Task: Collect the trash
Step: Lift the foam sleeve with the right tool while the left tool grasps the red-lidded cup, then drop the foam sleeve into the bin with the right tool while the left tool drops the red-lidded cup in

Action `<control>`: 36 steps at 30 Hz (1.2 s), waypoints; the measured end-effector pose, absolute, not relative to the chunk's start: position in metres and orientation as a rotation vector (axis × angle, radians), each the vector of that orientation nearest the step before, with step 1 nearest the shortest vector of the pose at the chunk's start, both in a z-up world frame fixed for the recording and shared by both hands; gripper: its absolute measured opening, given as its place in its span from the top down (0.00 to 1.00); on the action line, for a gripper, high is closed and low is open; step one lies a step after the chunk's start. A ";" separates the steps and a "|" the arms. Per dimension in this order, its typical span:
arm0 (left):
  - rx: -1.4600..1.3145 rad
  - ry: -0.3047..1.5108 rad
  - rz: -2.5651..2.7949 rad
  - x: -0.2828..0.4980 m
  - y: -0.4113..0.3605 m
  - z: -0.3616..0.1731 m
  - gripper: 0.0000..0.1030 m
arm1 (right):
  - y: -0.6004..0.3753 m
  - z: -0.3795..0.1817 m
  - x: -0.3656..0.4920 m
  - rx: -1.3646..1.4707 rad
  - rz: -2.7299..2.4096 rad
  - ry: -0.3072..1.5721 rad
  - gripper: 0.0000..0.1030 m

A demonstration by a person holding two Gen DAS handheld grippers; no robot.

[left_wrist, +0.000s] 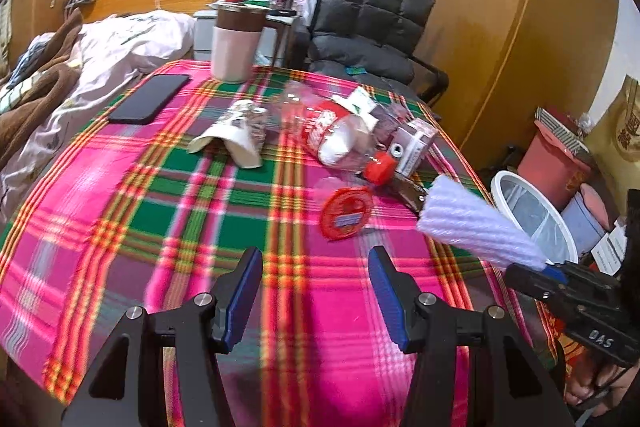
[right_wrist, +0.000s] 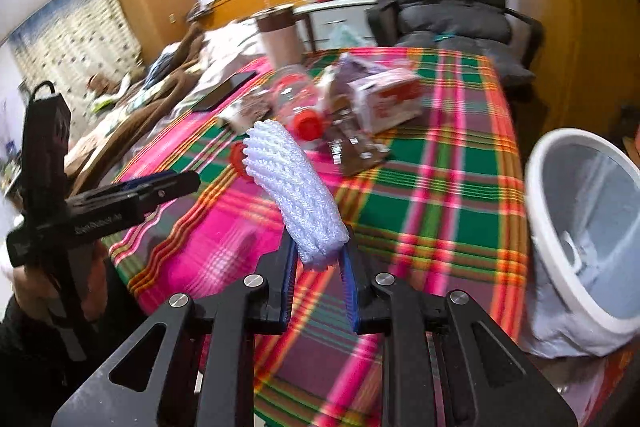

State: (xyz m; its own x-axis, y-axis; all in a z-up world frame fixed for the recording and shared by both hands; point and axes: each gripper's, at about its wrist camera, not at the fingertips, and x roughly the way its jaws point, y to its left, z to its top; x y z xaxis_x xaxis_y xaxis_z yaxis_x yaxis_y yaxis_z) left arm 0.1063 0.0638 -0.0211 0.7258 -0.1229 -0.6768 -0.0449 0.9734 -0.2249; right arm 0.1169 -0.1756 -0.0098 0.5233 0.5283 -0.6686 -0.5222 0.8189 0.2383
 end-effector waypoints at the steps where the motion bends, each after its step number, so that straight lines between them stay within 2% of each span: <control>1: -0.228 0.763 -0.046 0.112 0.060 -0.022 0.47 | -0.178 -0.010 0.119 0.016 0.615 0.800 0.78; 4: -0.221 0.775 -0.044 0.127 0.052 -0.027 0.45 | -0.184 -0.009 0.122 0.035 0.583 0.793 0.78; 6: -0.221 0.782 -0.044 0.139 0.047 -0.030 0.39 | -0.185 -0.009 0.125 0.045 0.567 0.786 0.78; 14: -0.244 0.835 0.011 0.179 0.041 -0.049 0.39 | -0.191 -0.013 0.135 0.051 0.531 0.791 0.78; 16: -0.242 0.843 0.019 0.182 0.042 -0.050 0.44 | -0.194 -0.015 0.135 0.054 0.526 0.794 0.78; 17: -0.238 0.848 0.024 0.183 0.041 -0.051 0.54 | -0.195 -0.015 0.135 0.056 0.523 0.795 0.78; 18: -0.237 0.848 0.022 0.184 0.041 -0.051 0.59 | -0.196 -0.016 0.135 0.059 0.521 0.797 0.78; 36: -0.194 0.786 -0.088 0.129 0.015 -0.020 0.59 | -0.213 -0.001 0.117 0.072 0.457 0.744 0.78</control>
State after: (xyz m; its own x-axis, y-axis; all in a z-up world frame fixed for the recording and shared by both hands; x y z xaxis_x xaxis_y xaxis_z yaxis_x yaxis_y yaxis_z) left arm 0.1291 0.0150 -0.0199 0.7043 -0.1509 -0.6937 0.0069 0.9786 -0.2059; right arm 0.1165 -0.2133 -0.0008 0.6425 0.4258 -0.6370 -0.3754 0.8997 0.2227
